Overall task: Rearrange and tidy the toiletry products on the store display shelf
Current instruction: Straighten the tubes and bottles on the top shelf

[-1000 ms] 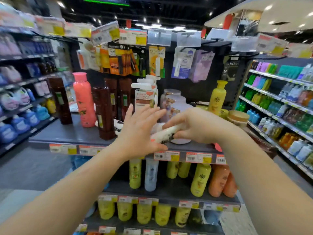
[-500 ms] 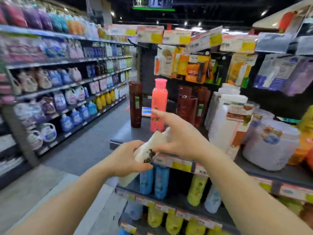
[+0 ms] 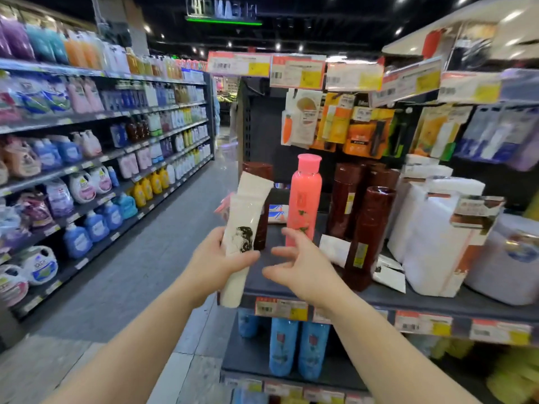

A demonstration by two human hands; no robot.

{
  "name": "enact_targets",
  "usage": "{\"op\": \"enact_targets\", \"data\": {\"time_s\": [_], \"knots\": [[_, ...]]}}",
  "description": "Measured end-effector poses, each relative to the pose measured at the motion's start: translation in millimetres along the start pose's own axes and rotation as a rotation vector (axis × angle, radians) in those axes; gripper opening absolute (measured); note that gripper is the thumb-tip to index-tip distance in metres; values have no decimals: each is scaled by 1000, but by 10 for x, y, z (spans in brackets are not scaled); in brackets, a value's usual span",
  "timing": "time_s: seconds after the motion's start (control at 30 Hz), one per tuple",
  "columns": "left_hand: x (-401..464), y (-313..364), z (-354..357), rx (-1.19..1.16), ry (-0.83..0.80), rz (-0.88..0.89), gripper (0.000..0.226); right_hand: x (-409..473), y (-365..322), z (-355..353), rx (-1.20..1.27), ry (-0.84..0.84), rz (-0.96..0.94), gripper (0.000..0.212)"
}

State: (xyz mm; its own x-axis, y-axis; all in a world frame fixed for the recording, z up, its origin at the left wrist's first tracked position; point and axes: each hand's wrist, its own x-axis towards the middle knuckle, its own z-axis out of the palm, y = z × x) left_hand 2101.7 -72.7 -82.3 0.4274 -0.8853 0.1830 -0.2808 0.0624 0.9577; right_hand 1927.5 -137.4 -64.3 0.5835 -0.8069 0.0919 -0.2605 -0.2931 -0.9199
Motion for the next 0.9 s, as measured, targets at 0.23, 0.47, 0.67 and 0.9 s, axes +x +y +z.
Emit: {"op": "enact_targets", "data": {"time_s": [0.23, 0.47, 0.67, 0.9], "knots": [[239, -46, 451, -180, -87, 41, 76, 45, 114, 155, -149, 86, -31, 43], [436, -288, 432, -294, -53, -146, 23, 131, 289, -183, -157, 345, -17, 32], [471, -257, 423, -115, -156, -24, 36, 177, 503, -155, -264, 296, 23, 38], [571, -294, 359, 100, -127, 23, 36, 251, 544, -174, -260, 269, 31, 40]]}}
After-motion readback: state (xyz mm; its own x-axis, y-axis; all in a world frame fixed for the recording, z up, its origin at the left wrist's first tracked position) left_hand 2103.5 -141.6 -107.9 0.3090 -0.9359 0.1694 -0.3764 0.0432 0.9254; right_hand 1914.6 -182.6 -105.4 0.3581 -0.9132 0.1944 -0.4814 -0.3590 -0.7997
